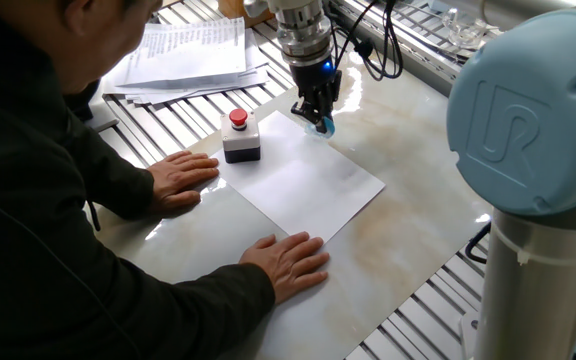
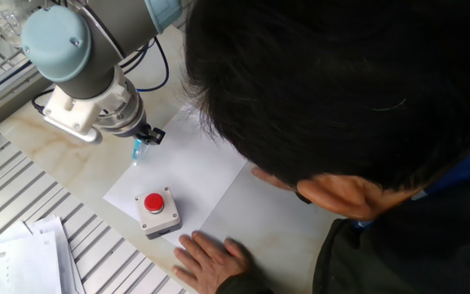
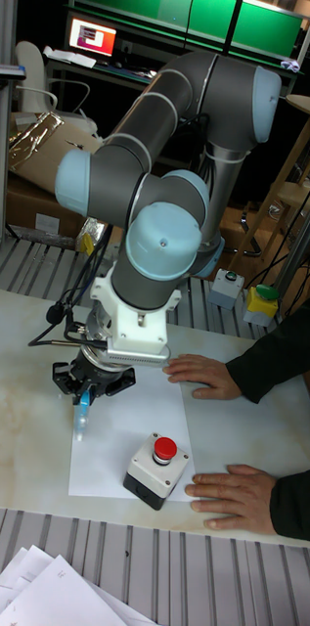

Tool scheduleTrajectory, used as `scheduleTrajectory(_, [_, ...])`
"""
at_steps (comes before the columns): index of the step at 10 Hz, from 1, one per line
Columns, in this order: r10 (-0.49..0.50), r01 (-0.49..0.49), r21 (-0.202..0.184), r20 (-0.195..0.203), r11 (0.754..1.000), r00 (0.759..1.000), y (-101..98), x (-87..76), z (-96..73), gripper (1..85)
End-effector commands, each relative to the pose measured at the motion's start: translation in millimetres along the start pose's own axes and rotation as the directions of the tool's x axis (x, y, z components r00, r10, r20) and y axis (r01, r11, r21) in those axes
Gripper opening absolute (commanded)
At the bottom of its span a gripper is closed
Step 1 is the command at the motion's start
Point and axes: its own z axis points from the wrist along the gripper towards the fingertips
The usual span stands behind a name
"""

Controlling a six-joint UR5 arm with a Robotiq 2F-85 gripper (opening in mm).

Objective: Use the correction tape on paper

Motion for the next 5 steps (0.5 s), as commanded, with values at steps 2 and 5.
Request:
scheduleTrajectory(2, [0.015,-0.015,-0.023,-0.013,1.000,1.000,2.5,2.5,6.5,1.7])
scheduleTrajectory(5, [0.014,-0.014,-0.016,-0.014,1.000,1.000,0.4,2.3,7.3,1.7])
